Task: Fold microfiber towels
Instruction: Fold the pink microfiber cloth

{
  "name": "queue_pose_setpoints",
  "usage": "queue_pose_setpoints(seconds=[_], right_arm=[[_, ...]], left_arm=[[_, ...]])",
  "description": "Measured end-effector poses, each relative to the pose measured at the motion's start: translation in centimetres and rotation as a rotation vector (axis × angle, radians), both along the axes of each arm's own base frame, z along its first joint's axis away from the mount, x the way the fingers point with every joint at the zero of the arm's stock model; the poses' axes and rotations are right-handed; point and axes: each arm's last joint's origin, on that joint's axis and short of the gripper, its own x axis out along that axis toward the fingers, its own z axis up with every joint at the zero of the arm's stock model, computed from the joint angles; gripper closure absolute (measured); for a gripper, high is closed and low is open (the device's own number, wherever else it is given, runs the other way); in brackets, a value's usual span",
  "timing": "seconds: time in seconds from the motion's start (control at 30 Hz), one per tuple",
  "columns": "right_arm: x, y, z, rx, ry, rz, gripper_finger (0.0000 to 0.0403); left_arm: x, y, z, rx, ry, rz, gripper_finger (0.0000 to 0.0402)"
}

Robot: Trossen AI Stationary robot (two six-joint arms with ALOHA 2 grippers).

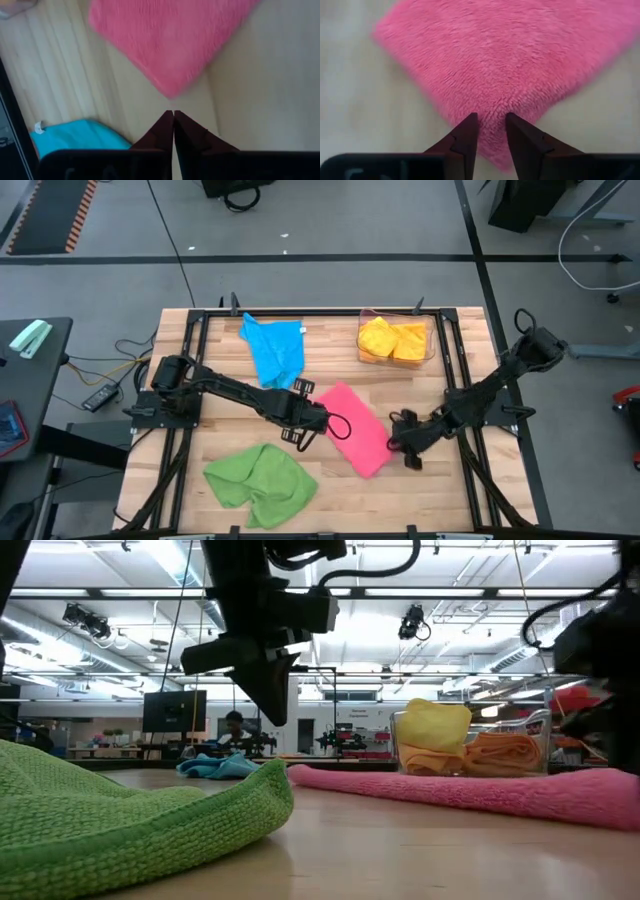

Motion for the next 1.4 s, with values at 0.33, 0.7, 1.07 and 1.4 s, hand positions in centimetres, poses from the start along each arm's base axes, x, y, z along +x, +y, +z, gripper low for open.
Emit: queue_pose_setpoints(seconds=[0.33, 0.7, 1.07, 1.4], right_arm=[[0.5, 5.1, 4.0, 0.057, -0.137, 0.182, 0.0296], [1.9, 7.4, 3.1, -0.254, -0.268, 0.383, 0.0243], [2.5, 8.0, -1.0, -0.432, -0.186, 0.526, 0.0214], [2.6, 8.0, -1.5, -0.526, -0.192, 0.59, 0.0307]], left_arm=[[0.2, -2.1, 0.1, -0.096, -0.048, -0.069, 0.0385], [-0.1, -3.5, 0.1, -0.177, -0.09, 0.028, 0.0377], [-0.3, -5.2, 0.1, -0.253, -0.119, 0.047, 0.0388], [0.4, -6.7, 0.5, -0.316, -0.229, 0.006, 0.0375]])
